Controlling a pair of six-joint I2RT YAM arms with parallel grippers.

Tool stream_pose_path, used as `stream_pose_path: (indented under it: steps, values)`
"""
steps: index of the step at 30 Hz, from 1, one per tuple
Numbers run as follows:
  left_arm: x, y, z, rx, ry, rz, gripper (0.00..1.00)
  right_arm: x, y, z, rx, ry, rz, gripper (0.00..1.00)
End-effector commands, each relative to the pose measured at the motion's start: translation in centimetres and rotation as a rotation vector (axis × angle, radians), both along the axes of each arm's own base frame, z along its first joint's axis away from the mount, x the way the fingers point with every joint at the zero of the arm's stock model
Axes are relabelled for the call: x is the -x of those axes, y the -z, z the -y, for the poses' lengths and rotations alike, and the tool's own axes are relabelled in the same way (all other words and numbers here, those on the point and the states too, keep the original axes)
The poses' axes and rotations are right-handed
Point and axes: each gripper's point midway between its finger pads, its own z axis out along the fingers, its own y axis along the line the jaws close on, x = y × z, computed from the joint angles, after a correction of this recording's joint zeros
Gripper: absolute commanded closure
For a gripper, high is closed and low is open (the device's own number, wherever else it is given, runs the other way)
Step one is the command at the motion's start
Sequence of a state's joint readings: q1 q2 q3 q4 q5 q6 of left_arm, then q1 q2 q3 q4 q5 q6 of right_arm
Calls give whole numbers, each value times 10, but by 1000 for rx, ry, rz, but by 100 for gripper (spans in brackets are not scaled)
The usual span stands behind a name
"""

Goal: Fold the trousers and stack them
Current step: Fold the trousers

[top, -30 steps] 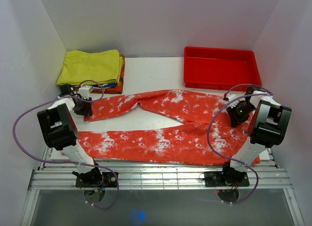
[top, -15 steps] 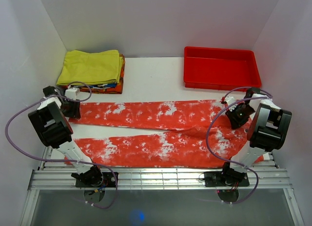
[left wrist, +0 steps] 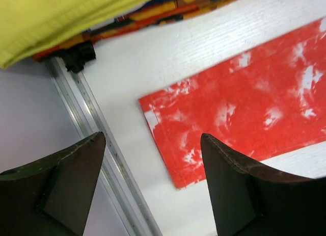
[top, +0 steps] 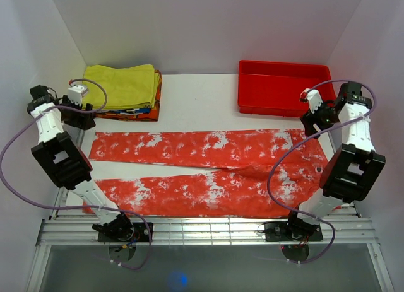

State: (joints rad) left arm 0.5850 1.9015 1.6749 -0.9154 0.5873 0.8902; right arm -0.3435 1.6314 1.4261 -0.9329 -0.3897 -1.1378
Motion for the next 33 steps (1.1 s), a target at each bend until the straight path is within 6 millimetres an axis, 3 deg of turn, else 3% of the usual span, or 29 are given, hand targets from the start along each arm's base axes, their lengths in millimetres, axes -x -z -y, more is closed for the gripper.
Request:
stream_pose_path:
  steps: [1,5,12,17,22,25,27,28,31,32,33]
  values:
    - [-4,4,20,122,54,-17,16,-9,18,0,-29,-73,-60,26]
    - [-7,5,24,162,45,-11,17,-33,24,1,-36,-176,-20,34]
    - [1,6,32,205,18,-28,17,-63,55,5,-73,-264,-43,36]
    - [11,13,37,210,16,-47,14,-71,85,10,-57,-267,-61,31]
    - [12,10,30,163,24,-10,7,-61,130,10,-17,-290,-108,33]
    - [9,6,30,151,71,19,7,-51,150,8,-2,-319,-146,44]
    - [7,1,33,125,159,58,7,-40,154,6,1,-356,-172,60]
    - [7,2,33,119,188,61,7,-36,153,6,14,-371,-181,70]
    - [-4,-1,27,35,300,124,7,-24,143,4,45,-434,-167,90]
    - [-7,8,25,38,318,113,7,-24,131,5,67,-441,-134,92]
    - [-15,3,20,12,340,132,7,-20,130,4,76,-459,-125,92]
